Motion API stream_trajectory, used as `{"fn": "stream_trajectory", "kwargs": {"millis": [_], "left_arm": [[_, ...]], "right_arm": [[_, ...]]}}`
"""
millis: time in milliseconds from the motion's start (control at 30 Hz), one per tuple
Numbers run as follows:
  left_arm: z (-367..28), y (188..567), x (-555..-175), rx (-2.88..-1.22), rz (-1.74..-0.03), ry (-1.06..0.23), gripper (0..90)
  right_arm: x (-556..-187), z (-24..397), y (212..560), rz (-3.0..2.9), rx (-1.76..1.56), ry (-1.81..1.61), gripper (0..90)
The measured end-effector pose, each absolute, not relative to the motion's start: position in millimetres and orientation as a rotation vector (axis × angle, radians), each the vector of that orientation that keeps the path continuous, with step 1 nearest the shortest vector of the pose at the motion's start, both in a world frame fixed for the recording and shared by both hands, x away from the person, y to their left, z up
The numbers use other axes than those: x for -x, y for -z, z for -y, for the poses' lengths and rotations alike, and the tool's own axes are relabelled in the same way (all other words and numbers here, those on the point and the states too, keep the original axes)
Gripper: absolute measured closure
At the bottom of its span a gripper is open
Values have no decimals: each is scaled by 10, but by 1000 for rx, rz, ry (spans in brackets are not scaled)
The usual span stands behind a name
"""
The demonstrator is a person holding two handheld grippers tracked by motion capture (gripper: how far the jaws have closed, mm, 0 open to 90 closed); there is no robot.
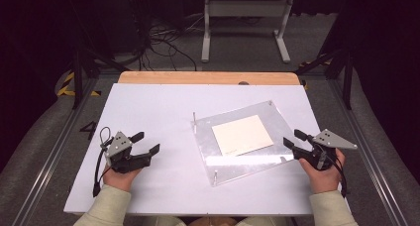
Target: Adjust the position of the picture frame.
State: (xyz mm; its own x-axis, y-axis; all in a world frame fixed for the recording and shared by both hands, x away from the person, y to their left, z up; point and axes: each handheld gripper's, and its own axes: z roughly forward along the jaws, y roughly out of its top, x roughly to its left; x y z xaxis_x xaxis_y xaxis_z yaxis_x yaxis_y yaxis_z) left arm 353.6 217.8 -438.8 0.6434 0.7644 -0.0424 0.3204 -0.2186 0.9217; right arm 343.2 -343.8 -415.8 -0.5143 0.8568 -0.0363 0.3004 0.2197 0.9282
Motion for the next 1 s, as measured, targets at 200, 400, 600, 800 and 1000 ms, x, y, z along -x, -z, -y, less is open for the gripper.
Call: {"fn": "stream_trajectory", "kwargs": {"millis": [200, 400, 600, 800, 1000], "left_arm": [[-2153, 4380, -3531, -1811, -872, -527, 252], [-2047, 4315, -3483, -1814, -822, -510, 253], [-1825, 4230, -3420, -1832, -738, -474, 252], [-1619, 4156, -3334, -1857, -653, -440, 250], [-1427, 4126, -3261, -1882, -579, -395, 262]], "right_arm": [[-3421, 3486, 4154, -1921, -1073, -1286, 445], [-3417, 3494, 4152, -1917, -1081, -1284, 445], [-3408, 3512, 4152, -1913, -1086, -1282, 445], [-3414, 3520, 4156, -1913, -1091, -1278, 443], [-3416, 3529, 4166, -1913, -1096, -1285, 440]]}}
